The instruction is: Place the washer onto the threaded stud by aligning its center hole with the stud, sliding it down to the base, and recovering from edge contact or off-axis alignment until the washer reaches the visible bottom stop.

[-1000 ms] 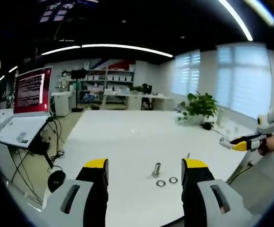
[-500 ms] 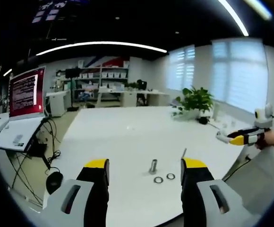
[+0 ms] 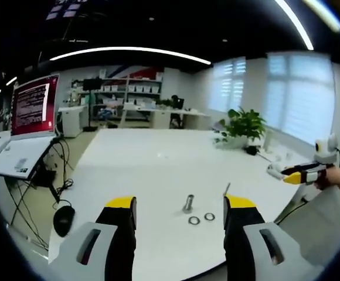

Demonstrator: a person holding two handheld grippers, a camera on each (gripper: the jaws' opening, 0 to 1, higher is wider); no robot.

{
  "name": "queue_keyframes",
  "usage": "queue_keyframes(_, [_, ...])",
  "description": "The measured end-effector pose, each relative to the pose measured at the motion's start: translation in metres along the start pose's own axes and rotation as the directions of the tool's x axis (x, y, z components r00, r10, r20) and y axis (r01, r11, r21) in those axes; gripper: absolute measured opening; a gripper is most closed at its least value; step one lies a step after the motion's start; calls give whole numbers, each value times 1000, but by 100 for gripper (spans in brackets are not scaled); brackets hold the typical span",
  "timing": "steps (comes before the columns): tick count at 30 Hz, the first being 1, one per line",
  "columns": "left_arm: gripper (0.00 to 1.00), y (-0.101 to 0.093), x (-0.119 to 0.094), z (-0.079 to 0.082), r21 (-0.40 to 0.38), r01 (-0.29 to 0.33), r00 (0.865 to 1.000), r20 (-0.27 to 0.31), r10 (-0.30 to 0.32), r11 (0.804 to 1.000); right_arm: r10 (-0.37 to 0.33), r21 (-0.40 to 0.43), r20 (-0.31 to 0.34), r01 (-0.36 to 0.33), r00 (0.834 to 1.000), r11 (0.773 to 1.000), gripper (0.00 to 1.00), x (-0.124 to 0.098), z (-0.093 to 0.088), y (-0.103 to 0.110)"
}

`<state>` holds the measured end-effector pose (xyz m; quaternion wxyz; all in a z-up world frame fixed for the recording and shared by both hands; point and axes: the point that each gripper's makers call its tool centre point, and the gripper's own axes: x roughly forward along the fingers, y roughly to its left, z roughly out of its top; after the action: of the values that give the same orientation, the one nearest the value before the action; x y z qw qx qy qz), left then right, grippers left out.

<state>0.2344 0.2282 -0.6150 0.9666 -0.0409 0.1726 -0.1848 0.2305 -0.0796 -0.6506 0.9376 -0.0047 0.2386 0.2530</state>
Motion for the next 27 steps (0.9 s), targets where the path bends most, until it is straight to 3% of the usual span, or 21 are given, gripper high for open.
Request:
queue_keyframes(5, [58,8,-1,-3,-38,-18,1000,-3,18,999,-9,30,-4,9,1000,1000,43,0,-2,-4])
queue_keyframes(10, [58,10,-2,-2,-61,-26,1000,2,27,998,12,-3,-19,-12,1000,1000,42,1,-3,2])
queue_keyframes(27, [54,13,-2,-2,-46,-59,998,-19,58,997,24,30,8,-24,1000,999,42,-1,0,1])
